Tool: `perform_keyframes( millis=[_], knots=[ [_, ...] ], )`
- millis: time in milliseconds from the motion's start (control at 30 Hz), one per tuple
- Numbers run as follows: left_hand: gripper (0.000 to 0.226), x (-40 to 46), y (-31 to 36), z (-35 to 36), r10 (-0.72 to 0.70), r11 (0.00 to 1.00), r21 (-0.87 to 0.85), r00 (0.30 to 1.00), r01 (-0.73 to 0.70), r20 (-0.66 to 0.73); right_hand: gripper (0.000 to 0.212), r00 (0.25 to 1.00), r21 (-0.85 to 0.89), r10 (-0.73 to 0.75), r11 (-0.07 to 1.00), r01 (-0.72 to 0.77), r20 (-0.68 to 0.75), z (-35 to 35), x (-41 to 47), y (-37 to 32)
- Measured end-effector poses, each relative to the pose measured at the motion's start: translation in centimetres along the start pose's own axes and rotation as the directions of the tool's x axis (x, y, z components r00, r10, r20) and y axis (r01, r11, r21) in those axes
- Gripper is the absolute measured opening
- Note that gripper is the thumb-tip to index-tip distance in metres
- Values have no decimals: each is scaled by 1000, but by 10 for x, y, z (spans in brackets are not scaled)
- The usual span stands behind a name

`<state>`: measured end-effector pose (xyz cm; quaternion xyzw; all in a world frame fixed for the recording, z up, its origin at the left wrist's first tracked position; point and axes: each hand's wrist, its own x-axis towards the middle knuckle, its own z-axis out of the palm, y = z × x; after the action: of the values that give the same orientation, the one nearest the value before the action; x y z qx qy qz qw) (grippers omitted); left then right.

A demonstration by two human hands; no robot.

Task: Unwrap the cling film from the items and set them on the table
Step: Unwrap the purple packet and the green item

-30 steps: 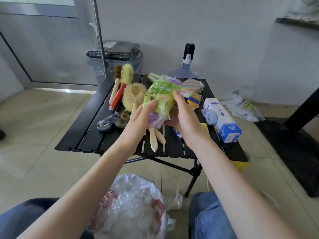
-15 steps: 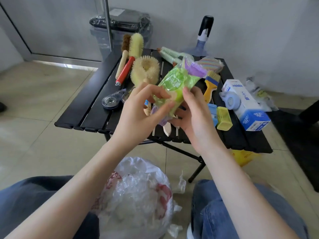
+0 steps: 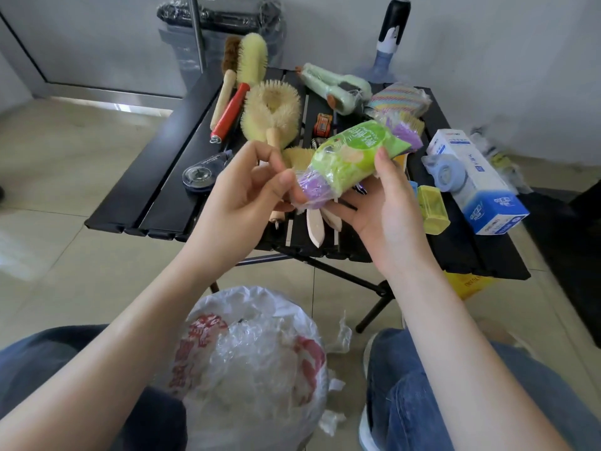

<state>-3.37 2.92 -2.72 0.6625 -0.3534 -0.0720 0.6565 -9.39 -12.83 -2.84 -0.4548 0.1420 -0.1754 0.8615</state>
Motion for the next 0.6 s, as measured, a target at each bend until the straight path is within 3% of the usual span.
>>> perform_keyframes(
  millis=[267,367,467,600],
  knots=[
    [9,-6,5,1,-85,992,-88,990,95,109,41,998,22,2,1000,-1,-61,0,-6,7],
    [27,-10,3,5,-48,996,85,995,40,91,42,998,-18,-20,1000,19,-64,0,-6,4],
    [43,-13,-1,8,50,928,369,999,-53,19,47,998,-55,-34,998,31,-55,1,-5,4],
    [29,-9,-1,6,77,878,476,997,-53,-31,51,999,-75,-41,996,40,-14,0,-5,5]
  ],
)
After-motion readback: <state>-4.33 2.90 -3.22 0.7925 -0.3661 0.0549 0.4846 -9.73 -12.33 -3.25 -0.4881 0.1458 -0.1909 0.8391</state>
